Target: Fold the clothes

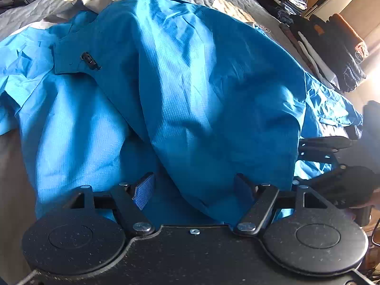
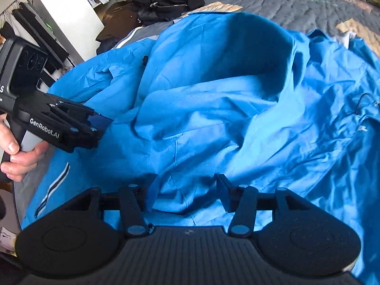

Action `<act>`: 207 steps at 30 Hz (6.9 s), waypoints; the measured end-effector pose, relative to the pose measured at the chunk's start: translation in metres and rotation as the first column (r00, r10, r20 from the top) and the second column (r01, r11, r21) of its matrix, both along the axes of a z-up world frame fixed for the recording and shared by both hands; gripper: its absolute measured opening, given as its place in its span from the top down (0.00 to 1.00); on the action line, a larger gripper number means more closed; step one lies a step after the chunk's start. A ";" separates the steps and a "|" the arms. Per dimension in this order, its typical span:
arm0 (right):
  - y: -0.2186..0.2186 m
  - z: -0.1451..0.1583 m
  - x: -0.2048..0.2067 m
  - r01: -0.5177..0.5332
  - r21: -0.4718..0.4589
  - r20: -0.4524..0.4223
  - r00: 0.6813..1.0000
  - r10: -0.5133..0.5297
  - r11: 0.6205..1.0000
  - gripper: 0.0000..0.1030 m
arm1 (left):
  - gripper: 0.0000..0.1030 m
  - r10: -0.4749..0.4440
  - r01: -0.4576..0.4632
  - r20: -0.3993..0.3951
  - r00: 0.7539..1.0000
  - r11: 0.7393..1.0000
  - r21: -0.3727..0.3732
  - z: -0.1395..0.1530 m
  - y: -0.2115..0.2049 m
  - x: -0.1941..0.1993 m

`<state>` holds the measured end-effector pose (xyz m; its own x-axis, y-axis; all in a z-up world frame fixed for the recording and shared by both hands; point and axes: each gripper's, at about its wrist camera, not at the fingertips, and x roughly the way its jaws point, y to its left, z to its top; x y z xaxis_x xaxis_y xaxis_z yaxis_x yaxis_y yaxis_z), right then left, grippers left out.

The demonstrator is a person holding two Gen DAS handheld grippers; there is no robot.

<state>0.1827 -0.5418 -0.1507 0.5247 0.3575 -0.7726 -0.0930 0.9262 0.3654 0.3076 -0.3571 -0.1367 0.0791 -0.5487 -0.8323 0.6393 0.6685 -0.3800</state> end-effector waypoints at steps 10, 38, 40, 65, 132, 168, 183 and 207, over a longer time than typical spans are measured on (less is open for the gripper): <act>-0.013 0.019 -0.023 0.098 0.015 0.082 0.992 -0.099 0.995 0.97 | 0.31 0.012 -0.012 0.021 1.000 1.000 0.010 0.002 0.004 0.001; -0.018 0.021 -0.064 0.277 0.032 0.073 0.958 -0.279 0.960 0.97 | 0.90 -0.034 0.033 -0.004 0.999 0.983 -0.182 -0.007 -0.010 -0.017; -0.013 0.020 -0.061 0.259 0.049 0.073 0.962 -0.262 0.965 0.97 | 0.89 -0.013 0.012 -0.004 1.000 0.982 -0.187 0.002 0.011 -0.018; -0.010 0.001 -0.080 0.257 0.086 -0.014 0.966 -0.256 0.963 0.98 | 0.73 0.084 -0.092 0.132 0.988 0.994 0.053 0.007 0.032 0.044; 0.018 0.000 -0.037 0.265 -0.111 -0.039 0.962 -0.271 0.958 0.55 | 0.67 -0.162 0.140 0.238 0.958 0.984 0.107 -0.018 -0.039 -0.042; -0.010 0.100 -0.061 0.488 -0.063 0.090 0.872 -0.482 0.871 0.53 | 0.39 0.065 -0.061 0.208 0.976 0.998 -0.028 0.087 0.016 -0.031; 0.068 0.224 -0.035 0.529 -0.145 -0.009 0.844 -0.536 0.836 0.53 | 0.29 0.026 -0.026 0.192 0.981 1.000 0.000 0.194 0.059 -0.031; 0.171 0.288 0.029 0.408 -0.180 0.003 0.910 -0.415 0.895 0.52 | 0.29 0.458 -0.453 0.064 0.887 0.888 -0.085 0.199 0.234 0.038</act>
